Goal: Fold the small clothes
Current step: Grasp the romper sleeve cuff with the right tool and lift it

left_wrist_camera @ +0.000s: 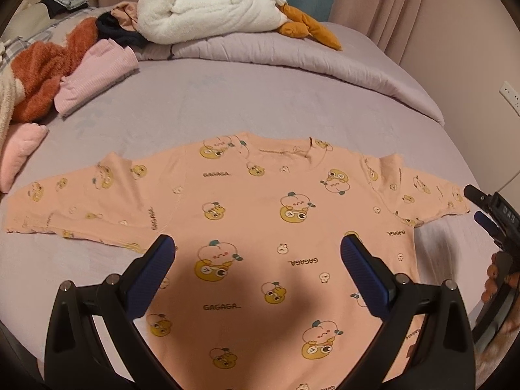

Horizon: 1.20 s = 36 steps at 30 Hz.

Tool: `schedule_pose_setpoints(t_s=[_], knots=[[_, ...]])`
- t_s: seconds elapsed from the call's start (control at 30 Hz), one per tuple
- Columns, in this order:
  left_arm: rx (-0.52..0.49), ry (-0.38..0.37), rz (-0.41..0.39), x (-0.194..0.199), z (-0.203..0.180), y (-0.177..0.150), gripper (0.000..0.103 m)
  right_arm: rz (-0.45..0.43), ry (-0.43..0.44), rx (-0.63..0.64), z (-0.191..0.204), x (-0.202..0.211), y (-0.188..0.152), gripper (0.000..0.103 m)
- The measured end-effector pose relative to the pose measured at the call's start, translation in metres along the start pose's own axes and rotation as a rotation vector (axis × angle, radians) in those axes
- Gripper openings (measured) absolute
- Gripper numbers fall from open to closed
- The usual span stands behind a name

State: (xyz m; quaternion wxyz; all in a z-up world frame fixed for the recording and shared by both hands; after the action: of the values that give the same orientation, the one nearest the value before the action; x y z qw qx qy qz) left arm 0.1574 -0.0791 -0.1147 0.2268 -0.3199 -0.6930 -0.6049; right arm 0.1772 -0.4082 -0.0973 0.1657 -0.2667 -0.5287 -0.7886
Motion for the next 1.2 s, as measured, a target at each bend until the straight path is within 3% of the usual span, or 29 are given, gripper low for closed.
schedule_pose_setpoints(t_s=[0.07, 0.3, 0.5, 0.57, 0.67, 0.73, 0.83, 1.03, 1.2], knots=[[-0.005, -0.005, 0.015, -0.005, -0.004, -0.002, 0.099, 0.006, -0.032, -0.057, -0.029, -0.009, 0.005, 0.083], [-0.02, 0.011, 0.038, -0.018, -0.008, -0.005, 0.095, 0.01, -0.16, -0.284, -0.14, -0.045, 0.019, 0.068], [-0.015, 0.02, 0.053, -0.024, -0.008, -0.006, 0.095, 0.016, -0.221, -0.445, -0.203, -0.072, 0.02, 0.062], [-0.011, 0.023, 0.058, -0.026, -0.007, -0.006, 0.095, 0.018, -0.228, -0.477, -0.212, -0.077, 0.019, 0.055], [-0.003, 0.027, 0.058, -0.025, -0.005, -0.005, 0.095, -0.014, -0.208, -0.52, -0.219, -0.083, 0.024, 0.045], [-0.001, 0.039, 0.053, -0.025, -0.003, -0.004, 0.095, -0.014, -0.237, -0.502, -0.222, -0.085, 0.027, 0.027], [0.002, 0.052, 0.049, -0.023, 0.001, -0.003, 0.095, -0.016, -0.277, -0.456, -0.216, -0.084, 0.031, 0.009], [0.024, 0.068, 0.036, -0.017, 0.013, -0.002, 0.095, -0.113, -0.272, -0.347, -0.188, -0.054, 0.055, 0.007], [0.05, 0.074, 0.025, -0.01, 0.023, 0.0, 0.094, -0.225, -0.197, -0.229, -0.132, -0.018, 0.09, 0.007]])
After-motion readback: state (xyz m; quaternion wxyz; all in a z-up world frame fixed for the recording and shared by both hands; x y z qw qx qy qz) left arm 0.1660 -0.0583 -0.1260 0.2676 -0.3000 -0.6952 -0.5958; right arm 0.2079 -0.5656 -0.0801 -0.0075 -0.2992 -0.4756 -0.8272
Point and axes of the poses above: each gripper's, at about its wrist camera, not at the fingertips, and x roughly against the way its jaws point, z to its left, y to its top, the point moved 9 cm from there along -x, roughly the way its jaws point, and after that the axes turned 7 degrees about -z, right-handed, at the moved point
